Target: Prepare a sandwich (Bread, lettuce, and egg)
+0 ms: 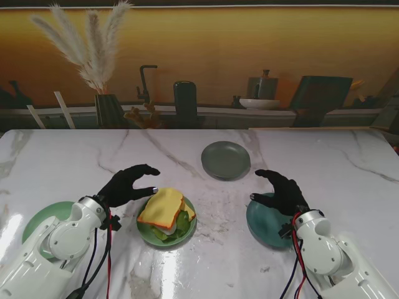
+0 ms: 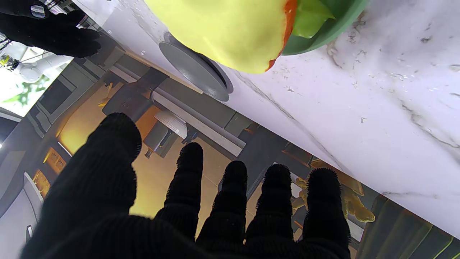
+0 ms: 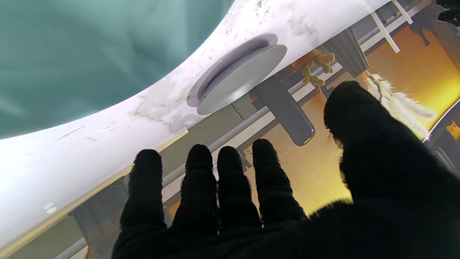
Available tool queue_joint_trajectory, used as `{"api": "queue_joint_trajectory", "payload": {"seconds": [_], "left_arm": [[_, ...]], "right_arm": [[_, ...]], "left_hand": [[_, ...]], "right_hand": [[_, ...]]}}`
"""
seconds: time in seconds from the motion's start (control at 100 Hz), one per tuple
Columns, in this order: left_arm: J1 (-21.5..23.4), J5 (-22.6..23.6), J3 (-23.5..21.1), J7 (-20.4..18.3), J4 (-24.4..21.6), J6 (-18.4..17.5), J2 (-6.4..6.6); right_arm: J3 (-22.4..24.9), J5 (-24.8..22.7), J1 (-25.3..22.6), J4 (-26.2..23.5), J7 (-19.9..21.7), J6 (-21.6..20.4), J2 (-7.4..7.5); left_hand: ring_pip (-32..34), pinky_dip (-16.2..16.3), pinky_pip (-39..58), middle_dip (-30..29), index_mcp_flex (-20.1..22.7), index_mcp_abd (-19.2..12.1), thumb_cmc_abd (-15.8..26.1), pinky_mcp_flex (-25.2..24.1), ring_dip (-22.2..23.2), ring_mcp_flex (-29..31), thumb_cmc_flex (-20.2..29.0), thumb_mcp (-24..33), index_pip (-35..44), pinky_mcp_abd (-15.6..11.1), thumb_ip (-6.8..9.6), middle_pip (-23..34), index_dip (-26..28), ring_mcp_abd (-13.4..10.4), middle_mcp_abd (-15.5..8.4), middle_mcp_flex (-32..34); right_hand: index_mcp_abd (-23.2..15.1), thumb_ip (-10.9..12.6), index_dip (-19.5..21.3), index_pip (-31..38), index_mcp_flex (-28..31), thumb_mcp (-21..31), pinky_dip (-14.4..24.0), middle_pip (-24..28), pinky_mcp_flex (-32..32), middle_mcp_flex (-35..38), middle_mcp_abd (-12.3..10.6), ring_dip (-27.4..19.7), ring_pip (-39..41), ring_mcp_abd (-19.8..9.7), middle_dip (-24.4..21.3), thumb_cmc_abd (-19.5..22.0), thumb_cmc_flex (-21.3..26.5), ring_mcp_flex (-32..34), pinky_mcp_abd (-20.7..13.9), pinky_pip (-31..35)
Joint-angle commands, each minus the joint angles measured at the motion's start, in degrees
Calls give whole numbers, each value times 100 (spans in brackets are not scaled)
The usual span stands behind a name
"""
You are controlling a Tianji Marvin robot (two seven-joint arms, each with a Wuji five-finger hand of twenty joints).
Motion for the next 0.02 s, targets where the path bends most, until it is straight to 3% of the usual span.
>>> {"api": "queue_joint_trajectory", "payload": {"seconds": [0.0,0.01], "left_arm": [[14,-19,-6,-33,-39,45,-2],[15,-19,-7,-36,-40,45,-1]], "right_arm": [[-26,9,-5,-19,19,4,-108],[-27,13,-5,-19,20,6,-109]], "left_hand": [[-10,59,84,66,-179,-112,99,-46,81,89,-64,74,44,15,-422,15,59,20,-43,3],[-10,59,84,66,-179,-112,99,-46,81,89,-64,74,44,15,-422,15,59,20,-43,3]], "right_hand": [[26,-188,35,-51,63,-64,-74,87,-76,10,-22,31,36,-138,81,190,-131,50,110,103],[26,-188,35,-51,63,-64,-74,87,-76,10,-22,31,36,-138,81,190,-131,50,110,103]]}}
